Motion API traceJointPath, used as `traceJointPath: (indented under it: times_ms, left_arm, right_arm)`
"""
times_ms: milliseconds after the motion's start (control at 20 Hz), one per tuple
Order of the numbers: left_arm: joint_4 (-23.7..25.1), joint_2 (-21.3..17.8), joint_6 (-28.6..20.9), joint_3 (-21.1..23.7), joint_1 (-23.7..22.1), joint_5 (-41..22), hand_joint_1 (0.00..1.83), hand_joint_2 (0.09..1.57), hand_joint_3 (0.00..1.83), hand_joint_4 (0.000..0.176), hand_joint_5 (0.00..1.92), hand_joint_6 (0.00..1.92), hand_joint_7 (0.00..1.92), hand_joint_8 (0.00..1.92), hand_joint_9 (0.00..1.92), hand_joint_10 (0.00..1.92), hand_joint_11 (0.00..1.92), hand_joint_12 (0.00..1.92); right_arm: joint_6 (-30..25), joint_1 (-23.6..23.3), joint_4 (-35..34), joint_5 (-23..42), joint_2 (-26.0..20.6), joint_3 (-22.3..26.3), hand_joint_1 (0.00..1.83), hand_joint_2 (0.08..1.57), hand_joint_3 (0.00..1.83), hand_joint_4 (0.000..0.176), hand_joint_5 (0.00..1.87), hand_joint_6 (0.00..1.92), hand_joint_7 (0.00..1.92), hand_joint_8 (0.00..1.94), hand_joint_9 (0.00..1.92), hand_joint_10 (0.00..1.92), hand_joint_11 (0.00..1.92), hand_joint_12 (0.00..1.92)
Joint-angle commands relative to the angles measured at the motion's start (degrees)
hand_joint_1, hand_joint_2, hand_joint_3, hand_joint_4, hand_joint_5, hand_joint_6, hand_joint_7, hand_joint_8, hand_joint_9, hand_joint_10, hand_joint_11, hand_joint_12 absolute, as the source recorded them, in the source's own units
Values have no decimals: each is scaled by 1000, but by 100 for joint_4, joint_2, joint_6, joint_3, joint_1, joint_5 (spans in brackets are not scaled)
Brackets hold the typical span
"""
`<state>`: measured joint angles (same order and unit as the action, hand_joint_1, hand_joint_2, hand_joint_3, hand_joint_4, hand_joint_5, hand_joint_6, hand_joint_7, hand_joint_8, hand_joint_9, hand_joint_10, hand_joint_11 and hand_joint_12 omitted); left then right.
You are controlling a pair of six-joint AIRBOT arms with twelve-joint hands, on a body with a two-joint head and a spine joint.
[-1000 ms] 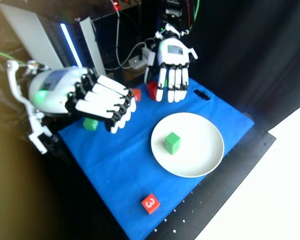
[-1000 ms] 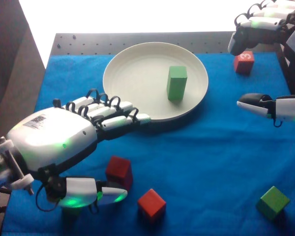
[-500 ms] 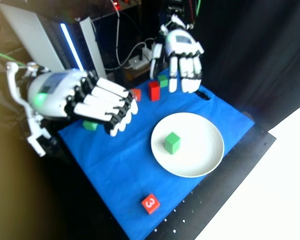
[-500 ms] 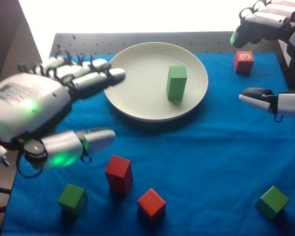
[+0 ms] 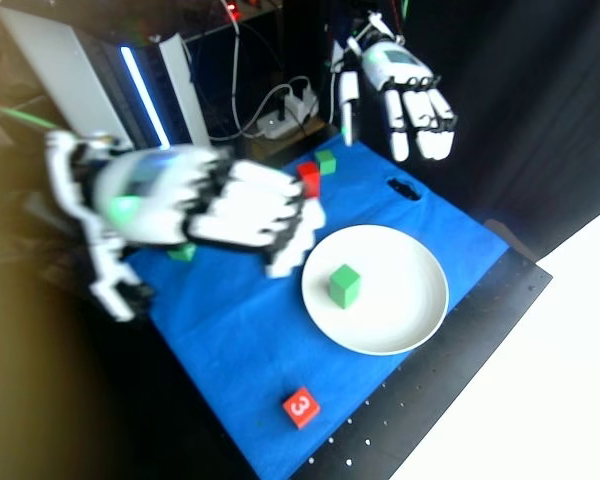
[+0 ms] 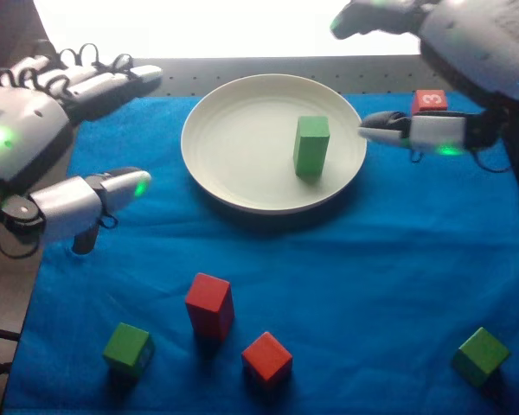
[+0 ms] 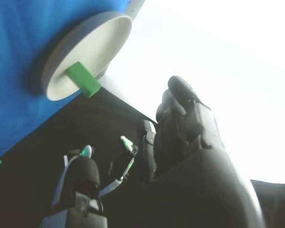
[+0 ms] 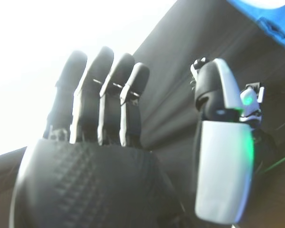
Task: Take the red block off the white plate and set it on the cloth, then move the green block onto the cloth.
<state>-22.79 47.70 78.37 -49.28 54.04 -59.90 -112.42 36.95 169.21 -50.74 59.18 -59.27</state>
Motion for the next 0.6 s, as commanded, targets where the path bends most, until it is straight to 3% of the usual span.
traceJointPath:
  times_ms: [0,150,200,350,400,550]
  left_arm:
    - [93,-43,-6,-21,-57,-725,569,1225,0,99,314,12,253,9,307,13,34,923]
    - [19,-55,-6,-51,-57,-726,629,1204,0,96,339,7,276,6,300,4,0,945]
    - [3,-55,-6,-54,-57,-729,620,1196,0,105,343,4,280,2,307,3,0,1000]
    - [-7,-58,-6,-57,-58,-738,616,1199,2,65,350,4,302,5,333,9,23,1069]
    - [-9,-58,-6,-57,-58,-744,597,1195,0,87,351,2,296,1,331,4,17,1091]
    - [-19,-63,-6,-55,-59,-769,580,1180,0,91,352,0,290,0,337,1,6,1167]
  right_arm:
    - [2,-151,120,-429,69,-87,1028,928,5,0,529,256,532,291,322,805,76,1591]
    - [2,-388,99,-59,403,-409,1041,912,0,0,598,45,602,73,377,637,132,1466]
    - [2,-443,70,40,502,-507,1040,915,1,0,601,29,598,51,396,609,152,1420]
    - [2,-522,-76,316,797,-806,977,895,0,0,601,5,600,13,468,495,193,1406]
    - [2,-532,-105,386,858,-868,941,895,0,0,587,1,607,14,467,486,165,1402]
    - [2,-541,-232,623,1077,-1099,914,901,3,0,586,1,608,7,474,485,175,1442]
